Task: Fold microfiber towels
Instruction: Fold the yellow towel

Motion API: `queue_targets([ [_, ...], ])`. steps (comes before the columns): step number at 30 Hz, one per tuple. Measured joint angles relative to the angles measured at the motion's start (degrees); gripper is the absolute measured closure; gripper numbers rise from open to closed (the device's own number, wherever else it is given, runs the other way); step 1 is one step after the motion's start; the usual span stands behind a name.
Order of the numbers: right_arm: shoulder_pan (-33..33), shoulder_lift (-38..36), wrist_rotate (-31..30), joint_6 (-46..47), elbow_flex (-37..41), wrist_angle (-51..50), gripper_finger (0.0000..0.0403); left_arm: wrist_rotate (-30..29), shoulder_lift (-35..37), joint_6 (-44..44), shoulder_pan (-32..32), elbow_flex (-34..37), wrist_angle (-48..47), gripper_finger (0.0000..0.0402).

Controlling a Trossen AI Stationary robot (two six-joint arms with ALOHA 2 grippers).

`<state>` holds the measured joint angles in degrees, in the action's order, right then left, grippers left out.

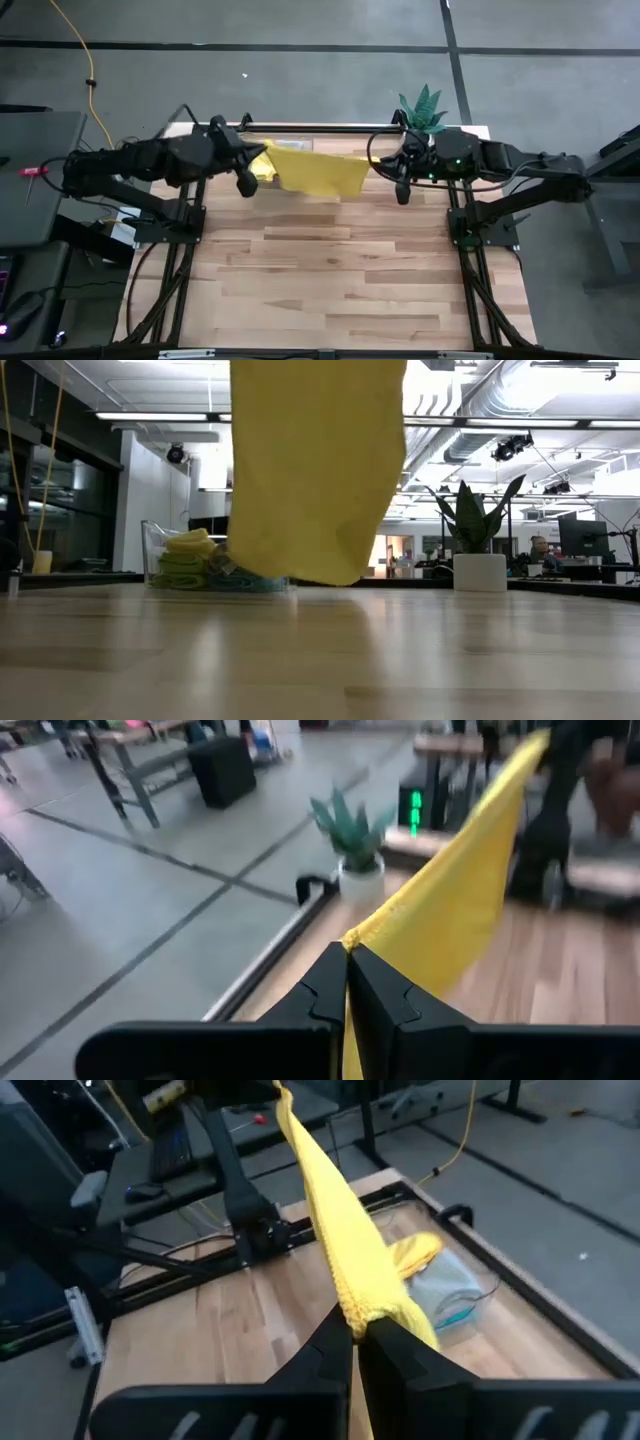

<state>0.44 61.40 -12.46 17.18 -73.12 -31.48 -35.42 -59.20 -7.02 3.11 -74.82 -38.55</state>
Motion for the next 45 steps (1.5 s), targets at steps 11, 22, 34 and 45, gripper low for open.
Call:
queue_targets([
  [11,8.5,8.0,0.0,9.4,0.0,-7.0,0.0403,2.6,-7.3,-15.6,-8.8,0.0,-24.5,0.0402],
  [22,21.2,23.3,5.3,26.6,0.0,-10.7,0.0403,17.7,-19.7,-36.7,-24.6,10.9,-14.5,0.0402],
  [34,28.8,38.5,16.9,40.2,0.0,-0.7,0.0403,36.6,-31.3,-48.1,-34.0,20.2,0.1,0.0402],
  [45,30.6,39.0,25.9,40.8,0.1,-7.5,0.0403,44.8,-31.5,-43.3,-33.4,26.9,16.2,0.0401],
])
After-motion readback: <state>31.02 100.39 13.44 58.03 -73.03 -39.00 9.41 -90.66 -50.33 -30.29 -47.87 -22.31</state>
